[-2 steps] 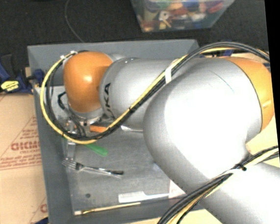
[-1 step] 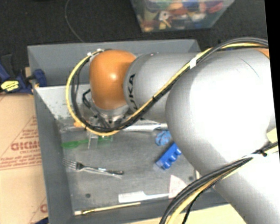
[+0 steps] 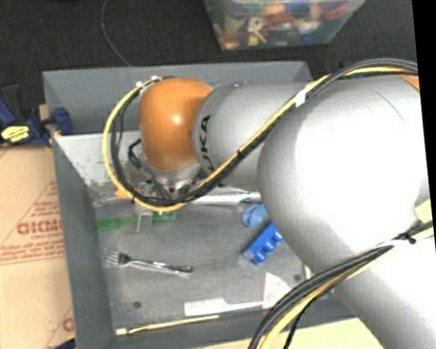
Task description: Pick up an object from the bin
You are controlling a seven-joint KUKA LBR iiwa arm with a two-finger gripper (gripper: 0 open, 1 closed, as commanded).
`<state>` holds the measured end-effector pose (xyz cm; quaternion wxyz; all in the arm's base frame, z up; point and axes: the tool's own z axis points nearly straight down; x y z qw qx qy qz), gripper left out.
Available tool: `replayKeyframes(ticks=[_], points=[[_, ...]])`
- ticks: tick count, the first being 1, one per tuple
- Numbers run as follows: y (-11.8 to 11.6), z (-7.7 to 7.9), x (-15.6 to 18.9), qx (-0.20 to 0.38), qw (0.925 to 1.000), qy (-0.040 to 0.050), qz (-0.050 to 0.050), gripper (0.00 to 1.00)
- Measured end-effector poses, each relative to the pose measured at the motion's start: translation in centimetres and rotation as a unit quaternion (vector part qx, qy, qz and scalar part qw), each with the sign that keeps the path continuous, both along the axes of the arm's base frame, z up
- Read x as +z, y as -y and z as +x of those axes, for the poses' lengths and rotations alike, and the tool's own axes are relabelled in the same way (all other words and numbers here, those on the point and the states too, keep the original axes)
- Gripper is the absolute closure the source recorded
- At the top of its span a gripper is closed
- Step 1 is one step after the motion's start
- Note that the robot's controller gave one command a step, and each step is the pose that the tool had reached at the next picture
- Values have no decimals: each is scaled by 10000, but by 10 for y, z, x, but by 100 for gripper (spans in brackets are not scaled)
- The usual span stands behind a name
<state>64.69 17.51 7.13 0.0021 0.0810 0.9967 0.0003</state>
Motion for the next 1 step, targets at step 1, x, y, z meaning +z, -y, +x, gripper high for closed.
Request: replayKeyframes(ticks=[1], points=[[1,-2,10,-3,10000,-31,-7,100]])
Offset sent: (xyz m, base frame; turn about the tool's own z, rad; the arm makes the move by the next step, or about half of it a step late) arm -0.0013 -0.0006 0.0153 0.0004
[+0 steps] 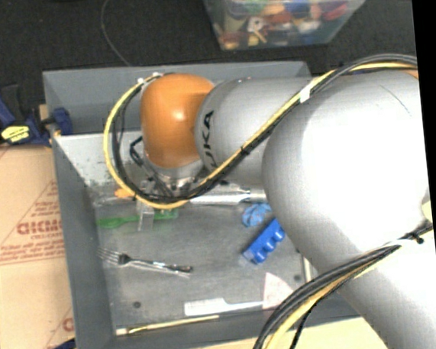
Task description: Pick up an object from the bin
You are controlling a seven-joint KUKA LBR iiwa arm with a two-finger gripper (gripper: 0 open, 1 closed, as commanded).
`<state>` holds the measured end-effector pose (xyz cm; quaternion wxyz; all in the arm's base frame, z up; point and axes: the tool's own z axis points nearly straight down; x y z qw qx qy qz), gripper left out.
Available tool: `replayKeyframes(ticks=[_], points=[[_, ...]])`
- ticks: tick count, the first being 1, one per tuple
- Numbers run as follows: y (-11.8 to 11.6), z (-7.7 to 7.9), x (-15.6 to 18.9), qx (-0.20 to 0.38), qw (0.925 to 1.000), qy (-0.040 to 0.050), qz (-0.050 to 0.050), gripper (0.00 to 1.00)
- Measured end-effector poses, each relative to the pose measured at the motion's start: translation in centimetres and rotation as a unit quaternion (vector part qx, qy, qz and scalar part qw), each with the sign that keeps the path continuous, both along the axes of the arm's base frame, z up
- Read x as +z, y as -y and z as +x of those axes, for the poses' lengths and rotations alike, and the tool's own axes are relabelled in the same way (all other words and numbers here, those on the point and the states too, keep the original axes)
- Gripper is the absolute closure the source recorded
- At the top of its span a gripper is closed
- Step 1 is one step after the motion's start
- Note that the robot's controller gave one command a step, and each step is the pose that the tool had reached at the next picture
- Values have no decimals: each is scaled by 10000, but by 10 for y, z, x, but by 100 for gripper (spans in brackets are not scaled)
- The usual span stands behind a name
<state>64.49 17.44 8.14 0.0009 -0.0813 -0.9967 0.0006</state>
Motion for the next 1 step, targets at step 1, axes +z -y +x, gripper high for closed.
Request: replayKeyframes(ticks=[1], points=[[0,2,28,-1,10000,24,9,100]])
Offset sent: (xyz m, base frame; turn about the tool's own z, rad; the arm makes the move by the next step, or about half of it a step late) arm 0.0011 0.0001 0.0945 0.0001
